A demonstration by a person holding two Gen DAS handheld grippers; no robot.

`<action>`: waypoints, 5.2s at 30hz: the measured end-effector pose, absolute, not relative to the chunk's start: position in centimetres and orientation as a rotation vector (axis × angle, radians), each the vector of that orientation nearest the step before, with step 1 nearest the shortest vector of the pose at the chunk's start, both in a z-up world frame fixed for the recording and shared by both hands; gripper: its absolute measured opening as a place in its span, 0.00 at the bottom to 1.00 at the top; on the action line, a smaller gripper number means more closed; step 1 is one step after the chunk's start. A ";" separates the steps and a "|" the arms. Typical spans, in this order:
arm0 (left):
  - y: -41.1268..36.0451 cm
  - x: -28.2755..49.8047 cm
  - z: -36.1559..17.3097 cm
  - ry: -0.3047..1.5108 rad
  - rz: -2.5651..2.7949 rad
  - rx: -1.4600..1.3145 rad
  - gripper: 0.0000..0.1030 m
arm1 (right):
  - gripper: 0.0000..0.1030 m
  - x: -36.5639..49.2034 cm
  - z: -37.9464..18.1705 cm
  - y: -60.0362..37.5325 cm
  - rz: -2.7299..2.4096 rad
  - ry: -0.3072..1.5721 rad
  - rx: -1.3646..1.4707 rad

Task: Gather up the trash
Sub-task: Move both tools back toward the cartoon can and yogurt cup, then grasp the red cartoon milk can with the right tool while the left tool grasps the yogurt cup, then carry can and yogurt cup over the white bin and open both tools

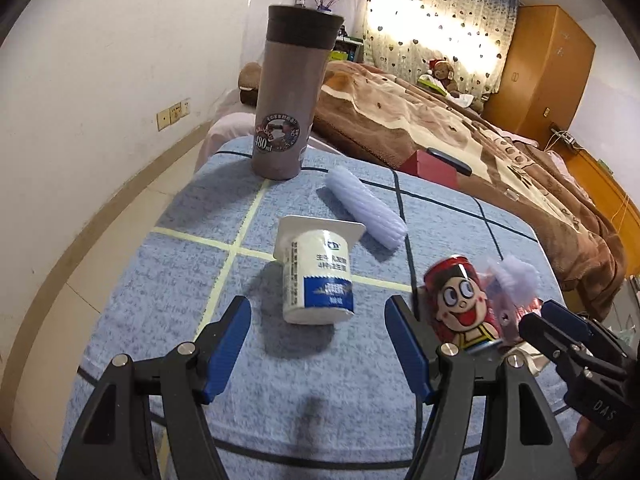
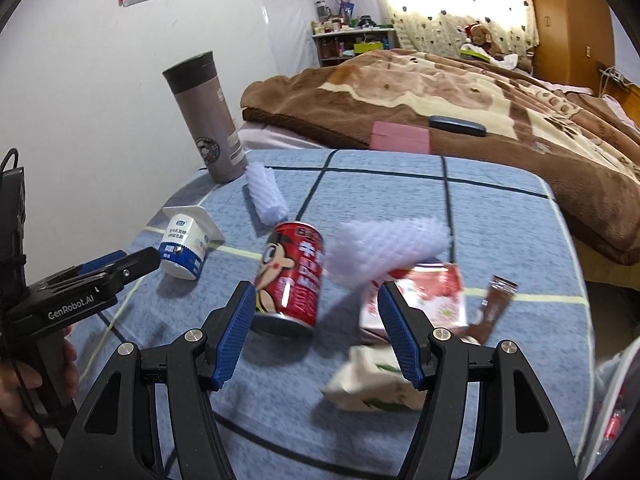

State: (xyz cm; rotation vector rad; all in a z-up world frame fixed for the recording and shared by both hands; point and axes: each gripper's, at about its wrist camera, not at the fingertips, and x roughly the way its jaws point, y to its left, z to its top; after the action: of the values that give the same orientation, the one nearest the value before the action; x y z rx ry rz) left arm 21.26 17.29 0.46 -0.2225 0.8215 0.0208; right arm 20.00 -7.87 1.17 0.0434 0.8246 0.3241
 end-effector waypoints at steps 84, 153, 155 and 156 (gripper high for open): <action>7.6 16.6 4.4 0.775 -0.196 -0.110 0.48 | 0.53 15.7 3.6 -12.0 0.266 0.762 0.094; -26.1 13.2 -0.6 0.937 -0.690 0.143 0.65 | 0.60 6.5 -0.8 -38.5 -0.298 0.846 0.302; -25.9 13.3 -0.7 0.937 -0.691 0.141 0.65 | 0.60 6.3 -0.6 -38.6 -0.298 0.839 0.308; -25.8 13.2 -0.7 0.936 -0.686 0.141 0.65 | 0.60 6.1 -0.6 -38.6 -0.301 0.836 0.309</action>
State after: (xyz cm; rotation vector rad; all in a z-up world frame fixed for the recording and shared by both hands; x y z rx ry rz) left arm 13.22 -25.79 -0.73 0.1413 0.9361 -0.6860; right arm 6.11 -38.62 -0.58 0.3089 0.8362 -0.3009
